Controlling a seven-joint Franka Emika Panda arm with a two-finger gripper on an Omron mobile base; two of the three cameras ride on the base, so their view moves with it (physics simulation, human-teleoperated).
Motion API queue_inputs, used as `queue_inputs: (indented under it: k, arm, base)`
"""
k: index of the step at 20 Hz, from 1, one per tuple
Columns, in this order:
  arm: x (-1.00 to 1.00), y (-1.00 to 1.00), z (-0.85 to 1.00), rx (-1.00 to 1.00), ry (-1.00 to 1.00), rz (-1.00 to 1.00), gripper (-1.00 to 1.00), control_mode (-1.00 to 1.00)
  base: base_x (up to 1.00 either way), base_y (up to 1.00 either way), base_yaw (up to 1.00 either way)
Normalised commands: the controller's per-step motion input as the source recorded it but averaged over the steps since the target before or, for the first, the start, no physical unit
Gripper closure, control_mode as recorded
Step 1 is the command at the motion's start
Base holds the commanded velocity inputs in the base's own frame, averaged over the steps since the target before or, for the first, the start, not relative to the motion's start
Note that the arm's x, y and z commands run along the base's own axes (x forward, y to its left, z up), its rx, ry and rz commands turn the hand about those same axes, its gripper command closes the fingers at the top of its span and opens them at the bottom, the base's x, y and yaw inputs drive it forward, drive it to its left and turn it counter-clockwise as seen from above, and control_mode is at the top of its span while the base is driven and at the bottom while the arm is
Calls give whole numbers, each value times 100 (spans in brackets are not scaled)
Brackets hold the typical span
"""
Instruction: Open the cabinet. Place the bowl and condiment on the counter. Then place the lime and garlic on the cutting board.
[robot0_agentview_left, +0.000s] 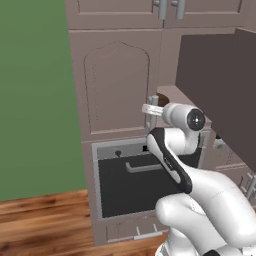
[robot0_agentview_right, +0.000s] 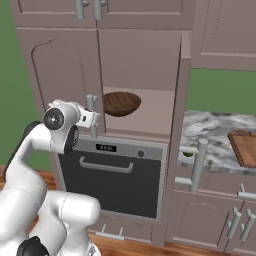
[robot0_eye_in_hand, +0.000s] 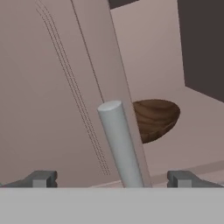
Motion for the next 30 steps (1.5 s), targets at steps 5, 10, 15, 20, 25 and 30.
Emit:
queue_inputs:
  k: [5,10,15,20,25,30]
  arm:
    - [38,-10,-26,-8,-3,0,-100,-100]
    - [29,-6,-16,-11,-5,2,-100,-100]
    - [26,2,-1,-5,0,1,-100,-100]
    - [23,2,-9,-3,0,1,-100,-100]
    - [20,0,-6,0,0,2,-100,-100]
    - [16,1,-12,0,0,2,100,-100]
  base:
    - [0,0,0]
    - [0,0,0]
    - [0,0,0]
    - [0,0,0]
    - [0,0,0]
    - [0,0,0]
